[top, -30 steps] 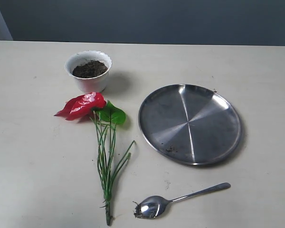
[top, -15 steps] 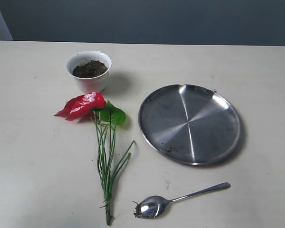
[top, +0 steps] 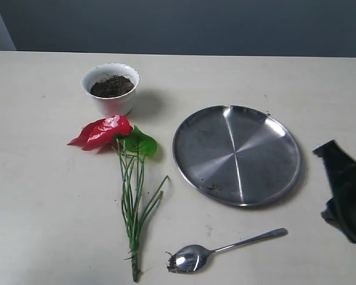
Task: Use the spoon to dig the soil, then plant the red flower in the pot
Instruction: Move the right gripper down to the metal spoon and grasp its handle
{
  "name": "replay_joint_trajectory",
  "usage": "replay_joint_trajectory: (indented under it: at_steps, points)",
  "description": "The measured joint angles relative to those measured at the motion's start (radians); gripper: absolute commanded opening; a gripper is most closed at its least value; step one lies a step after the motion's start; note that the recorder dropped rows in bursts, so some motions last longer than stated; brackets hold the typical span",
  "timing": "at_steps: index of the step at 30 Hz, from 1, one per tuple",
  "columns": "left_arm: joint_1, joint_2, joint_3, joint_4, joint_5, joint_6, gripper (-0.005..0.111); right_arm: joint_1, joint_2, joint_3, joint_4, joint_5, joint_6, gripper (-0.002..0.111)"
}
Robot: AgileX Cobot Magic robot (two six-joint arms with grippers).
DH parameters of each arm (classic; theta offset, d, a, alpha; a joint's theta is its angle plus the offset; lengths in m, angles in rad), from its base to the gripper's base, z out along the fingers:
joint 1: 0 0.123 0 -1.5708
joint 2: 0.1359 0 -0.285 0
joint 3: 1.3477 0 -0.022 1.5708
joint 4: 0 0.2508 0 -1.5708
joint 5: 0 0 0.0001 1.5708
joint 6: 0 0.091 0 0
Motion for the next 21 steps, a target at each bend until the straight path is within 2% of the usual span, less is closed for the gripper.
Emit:
replay_joint_trajectory:
  at_steps: [4, 10, 13, 18, 21]
  points:
    - [0.000, 0.000, 0.000, 0.000, 0.000, 0.000, 0.000, 0.067, 0.216, -0.065, 0.030, -0.043, 0.010, -0.001]
    - [0.000, 0.000, 0.000, 0.000, 0.000, 0.000, 0.000, 0.074, 0.446, -0.209, 0.038, -0.108, 0.010, 0.000]
    - [0.000, 0.000, 0.000, 0.000, 0.000, 0.000, 0.000, 0.074, 0.488, -0.218, 0.051, -0.187, 0.010, 0.011]
    - [0.000, 0.000, 0.000, 0.000, 0.000, 0.000, 0.000, 0.074, 0.496, -0.216, 0.073, -0.219, 0.010, 0.039]
    - [0.000, 0.000, 0.000, 0.000, 0.000, 0.000, 0.000, 0.074, 0.490, -0.216, 0.099, -0.155, 0.010, 0.041]
